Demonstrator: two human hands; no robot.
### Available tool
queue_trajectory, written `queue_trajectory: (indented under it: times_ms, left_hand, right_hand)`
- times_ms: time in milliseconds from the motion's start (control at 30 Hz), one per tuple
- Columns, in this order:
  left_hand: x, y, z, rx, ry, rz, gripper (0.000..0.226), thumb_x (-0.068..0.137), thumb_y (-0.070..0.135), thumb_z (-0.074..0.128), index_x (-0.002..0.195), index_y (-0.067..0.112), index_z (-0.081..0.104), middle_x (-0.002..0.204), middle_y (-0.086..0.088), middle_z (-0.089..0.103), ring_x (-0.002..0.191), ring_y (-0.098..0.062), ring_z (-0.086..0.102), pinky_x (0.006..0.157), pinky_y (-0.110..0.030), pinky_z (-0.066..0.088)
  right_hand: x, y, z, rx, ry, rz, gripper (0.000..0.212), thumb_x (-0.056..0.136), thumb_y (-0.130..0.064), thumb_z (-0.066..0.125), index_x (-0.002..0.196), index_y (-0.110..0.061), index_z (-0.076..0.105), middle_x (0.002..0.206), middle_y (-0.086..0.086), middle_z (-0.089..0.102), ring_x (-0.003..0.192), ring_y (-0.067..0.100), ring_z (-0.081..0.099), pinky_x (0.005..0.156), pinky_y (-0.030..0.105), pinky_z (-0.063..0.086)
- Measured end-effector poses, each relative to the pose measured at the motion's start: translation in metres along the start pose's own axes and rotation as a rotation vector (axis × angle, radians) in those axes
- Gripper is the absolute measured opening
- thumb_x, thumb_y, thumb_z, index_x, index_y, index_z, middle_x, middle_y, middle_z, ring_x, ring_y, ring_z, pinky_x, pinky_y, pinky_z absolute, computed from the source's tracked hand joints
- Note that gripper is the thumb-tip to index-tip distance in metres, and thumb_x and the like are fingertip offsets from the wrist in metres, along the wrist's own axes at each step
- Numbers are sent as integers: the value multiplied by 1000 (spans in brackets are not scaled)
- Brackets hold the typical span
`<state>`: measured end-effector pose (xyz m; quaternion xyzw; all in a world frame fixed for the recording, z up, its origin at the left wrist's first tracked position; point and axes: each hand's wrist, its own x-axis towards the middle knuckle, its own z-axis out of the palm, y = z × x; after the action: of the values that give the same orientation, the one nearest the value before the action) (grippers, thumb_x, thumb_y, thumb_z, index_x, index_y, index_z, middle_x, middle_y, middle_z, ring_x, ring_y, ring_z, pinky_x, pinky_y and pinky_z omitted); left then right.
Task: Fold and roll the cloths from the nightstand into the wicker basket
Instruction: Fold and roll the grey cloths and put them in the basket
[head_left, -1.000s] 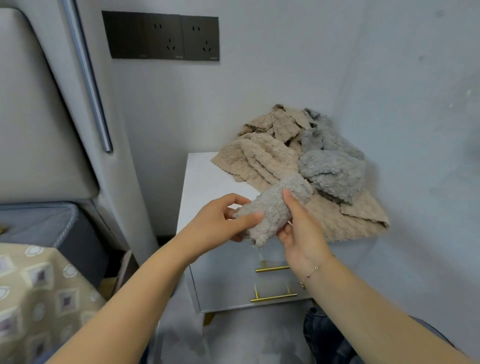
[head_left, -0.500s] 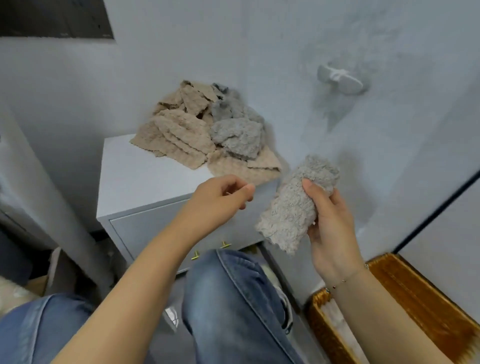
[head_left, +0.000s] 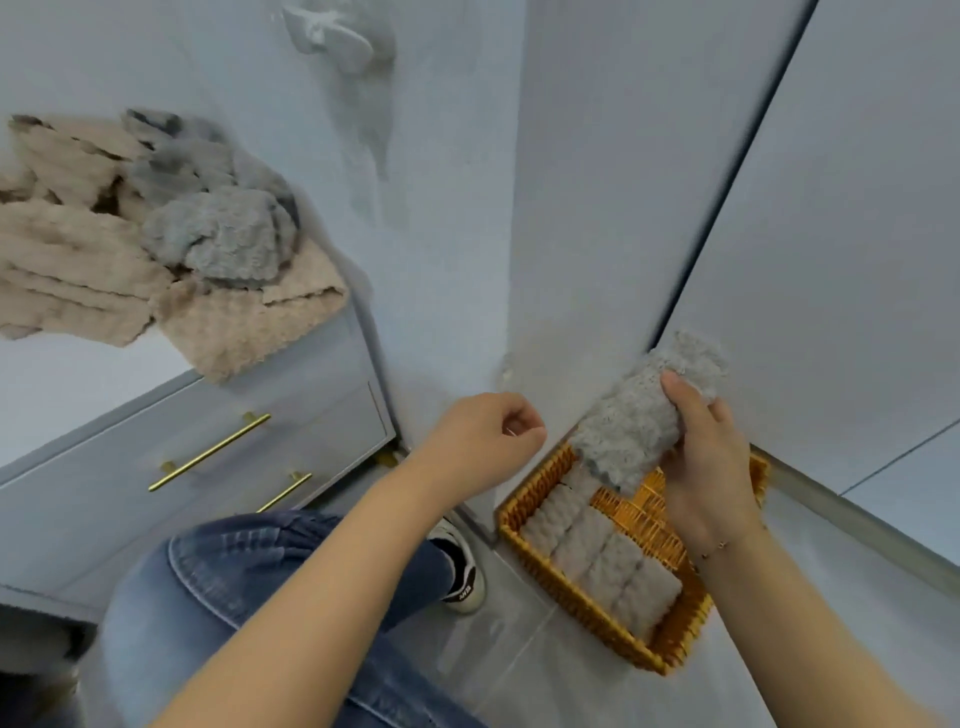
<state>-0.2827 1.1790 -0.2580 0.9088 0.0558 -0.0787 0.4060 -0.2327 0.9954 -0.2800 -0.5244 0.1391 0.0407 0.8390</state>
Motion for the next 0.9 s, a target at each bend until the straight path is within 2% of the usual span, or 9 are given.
queue_trajectory:
  times_ms: [100, 233, 367, 433, 533, 600, 667, 800, 900]
  left_hand:
    - [37, -1, 33, 56, -115, 15, 17, 95, 31, 53, 106, 24, 65, 97, 10, 64, 92, -8, 59, 80, -22, 48]
    - [79, -14, 73, 115, -291, 50, 28, 98, 28, 50, 123, 21, 61, 122, 5, 62, 112, -11, 55, 97, -25, 44]
    - [123, -42, 116, 245, -301, 111, 33, 100, 24, 47, 132, 18, 54, 133, 2, 52, 122, -15, 47, 91, -16, 32]
    - [139, -65, 137, 317, -334, 125, 40, 100, 23, 47, 139, 18, 47, 144, -2, 42, 133, -19, 37, 101, -19, 27]
    - [148, -105, 172, 483, -439, 108, 58, 98, 25, 46, 152, 17, 26, 161, -7, 10, 147, -22, 11, 118, -26, 8]
    - [148, -127, 190, 527, -458, 112, 65, 97, 25, 46, 154, 18, 15, 162, -9, -5, 149, -23, -2, 122, -31, 2]
    - [147, -142, 199, 545, -418, 144, 67, 98, 24, 46, 155, 18, 9, 161, -9, -11, 149, -23, -8, 122, -34, -1]
    - [157, -159, 209, 538, -396, 178, 69, 101, 24, 42, 154, 21, -2, 154, -2, -26, 145, -17, -20, 118, -28, -11]
    - [160, -166, 214, 545, -403, 195, 68, 101, 22, 40, 154, 24, -4, 149, -1, -33, 138, -14, -30, 116, -28, -17]
  right_hand:
    - [37, 5, -30, 0, 70, -7, 40, 86, -23, 68, 124, -14, 59, 110, -2, 70, 101, 13, 68, 85, 31, 56]
    - [78, 22, -68, -27, 151, 14, 37, 86, -24, 69, 121, -14, 61, 108, -3, 71, 99, 13, 68, 86, 33, 54]
    - [122, 59, -103, -92, 226, 95, 35, 89, -24, 67, 122, -13, 61, 109, -3, 69, 96, 12, 67, 80, 30, 55]
    - [146, 81, -117, -124, 256, 133, 35, 90, -24, 65, 123, -11, 60, 112, 0, 68, 100, 14, 66, 76, 27, 55]
    - [188, 118, -141, -157, 325, 214, 39, 90, -26, 66, 125, -11, 57, 116, 2, 66, 103, 17, 64, 76, 27, 54]
    - [213, 140, -152, -160, 351, 284, 44, 90, -25, 67, 129, -11, 52, 120, 2, 62, 105, 18, 62, 85, 34, 53]
    - [230, 160, -158, -152, 351, 351, 51, 90, -23, 67, 134, -11, 45, 124, 5, 58, 106, 20, 59, 90, 37, 51]
    - [250, 201, -172, -197, 318, 444, 59, 90, -23, 67, 140, -14, 39, 132, 7, 54, 107, 21, 58, 84, 35, 50]
    - [260, 222, -176, -229, 299, 495, 59, 90, -22, 67, 141, -14, 37, 129, 3, 53, 107, 19, 55, 86, 34, 48]
